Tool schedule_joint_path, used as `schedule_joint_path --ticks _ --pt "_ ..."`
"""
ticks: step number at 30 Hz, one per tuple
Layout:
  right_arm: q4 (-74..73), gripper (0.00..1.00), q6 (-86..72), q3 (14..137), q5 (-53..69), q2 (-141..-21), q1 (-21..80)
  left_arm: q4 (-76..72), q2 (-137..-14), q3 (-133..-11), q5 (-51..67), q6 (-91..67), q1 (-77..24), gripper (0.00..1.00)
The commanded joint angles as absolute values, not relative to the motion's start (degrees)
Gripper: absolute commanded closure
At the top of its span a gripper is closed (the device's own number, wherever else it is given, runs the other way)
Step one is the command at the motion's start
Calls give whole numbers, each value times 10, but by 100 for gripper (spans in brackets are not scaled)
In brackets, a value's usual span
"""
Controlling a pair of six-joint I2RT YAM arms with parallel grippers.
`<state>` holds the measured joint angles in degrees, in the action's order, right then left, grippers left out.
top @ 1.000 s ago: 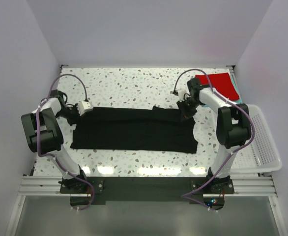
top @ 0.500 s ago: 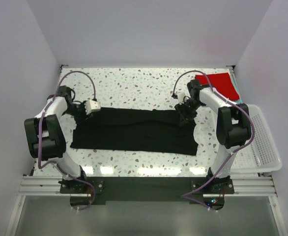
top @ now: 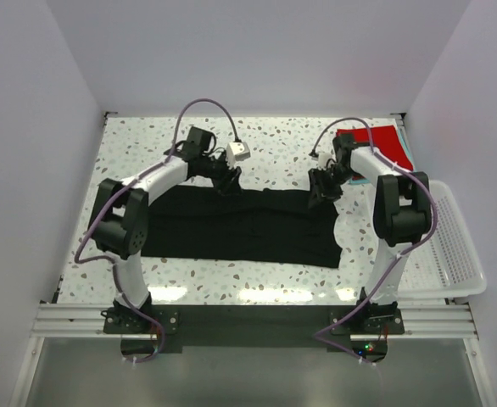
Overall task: Fold and stack the t-shirts
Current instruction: Fold the tshirt
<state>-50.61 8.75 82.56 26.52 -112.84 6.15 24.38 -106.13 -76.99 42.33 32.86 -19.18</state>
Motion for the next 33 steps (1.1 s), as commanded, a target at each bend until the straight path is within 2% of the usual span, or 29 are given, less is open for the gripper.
schedule_joint_path --ticks 1,6,18,24,31,33 --pt "-474 58 31 837 275 -1140 63 148 -1111 -812 440 143 -217 49" --pt "-466 58 16 839 284 -1158 62 98 -1157 -819 454 64 -239 49" --pt "-495 57 26 844 268 -1159 51 71 -1245 -873 448 4 -268 49" --pt "-499 57 29 855 271 -1159 49 50 -1254 -881 460 -18 -273 59" --pt "-506 57 30 867 276 -1172 49 53 -1274 -905 469 -37 -279 60" --pt "-512 58 30 871 291 -1178 49 52 -1274 -907 476 -43 -279 64"
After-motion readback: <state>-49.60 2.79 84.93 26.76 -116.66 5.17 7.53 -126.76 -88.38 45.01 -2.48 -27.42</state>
